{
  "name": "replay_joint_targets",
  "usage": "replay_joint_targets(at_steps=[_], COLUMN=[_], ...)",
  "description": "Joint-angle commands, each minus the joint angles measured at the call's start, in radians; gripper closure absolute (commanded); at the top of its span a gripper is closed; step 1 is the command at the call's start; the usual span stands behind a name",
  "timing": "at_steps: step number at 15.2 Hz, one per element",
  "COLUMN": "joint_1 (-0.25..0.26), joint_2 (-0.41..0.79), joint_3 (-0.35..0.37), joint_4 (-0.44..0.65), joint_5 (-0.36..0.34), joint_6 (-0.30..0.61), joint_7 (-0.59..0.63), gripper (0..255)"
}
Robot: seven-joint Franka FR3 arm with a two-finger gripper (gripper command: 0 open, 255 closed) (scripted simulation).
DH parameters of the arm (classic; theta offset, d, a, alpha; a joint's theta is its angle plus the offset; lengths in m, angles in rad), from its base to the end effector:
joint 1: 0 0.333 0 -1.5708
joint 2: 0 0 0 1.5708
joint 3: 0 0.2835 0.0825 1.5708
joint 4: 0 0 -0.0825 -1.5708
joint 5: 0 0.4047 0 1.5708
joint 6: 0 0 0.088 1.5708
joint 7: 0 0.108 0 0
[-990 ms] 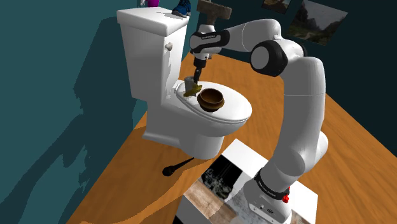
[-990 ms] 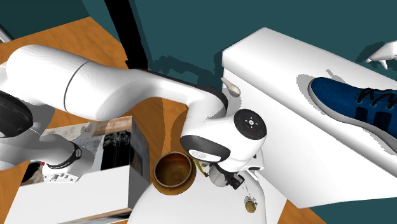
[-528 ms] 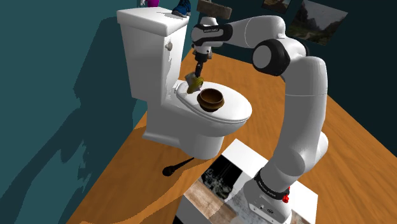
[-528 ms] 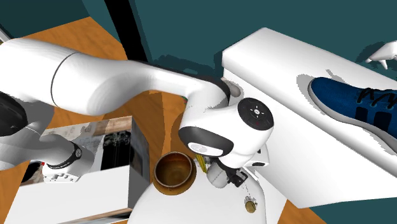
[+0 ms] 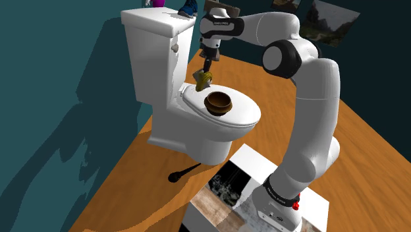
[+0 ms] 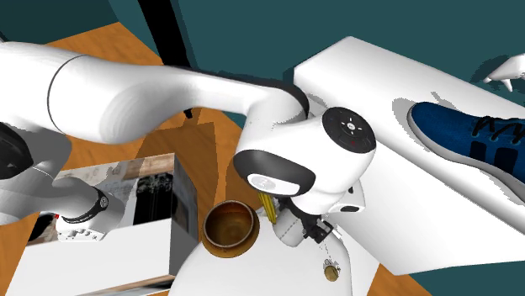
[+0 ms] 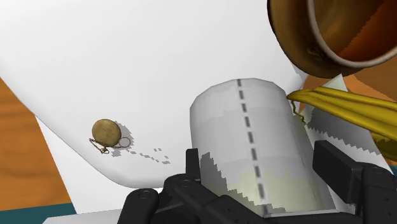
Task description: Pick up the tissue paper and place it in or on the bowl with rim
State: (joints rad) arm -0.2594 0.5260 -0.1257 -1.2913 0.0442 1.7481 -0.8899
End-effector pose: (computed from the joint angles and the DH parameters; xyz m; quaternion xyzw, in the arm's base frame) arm 0.6621 -0.2462 0.4063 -0.9671 -0.2523 0.0322 0.0113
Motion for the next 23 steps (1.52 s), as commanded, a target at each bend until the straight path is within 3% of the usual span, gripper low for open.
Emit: replay_joint_targets(at_steps=[1, 18, 23], joint_1=[-0.001, -0.016, -0.001], joint_2=[-0.002, 0.053, -0.235], joint_3=[0.000, 0.000, -0.014], joint_4=[0.027, 0.338, -0.078], joint_5=[0.000, 0.005, -0.025], joint_6=[-0.028, -0.284, -0.155], joint_7=[0.000, 0.000, -0.017], gripper=[255, 255, 255])
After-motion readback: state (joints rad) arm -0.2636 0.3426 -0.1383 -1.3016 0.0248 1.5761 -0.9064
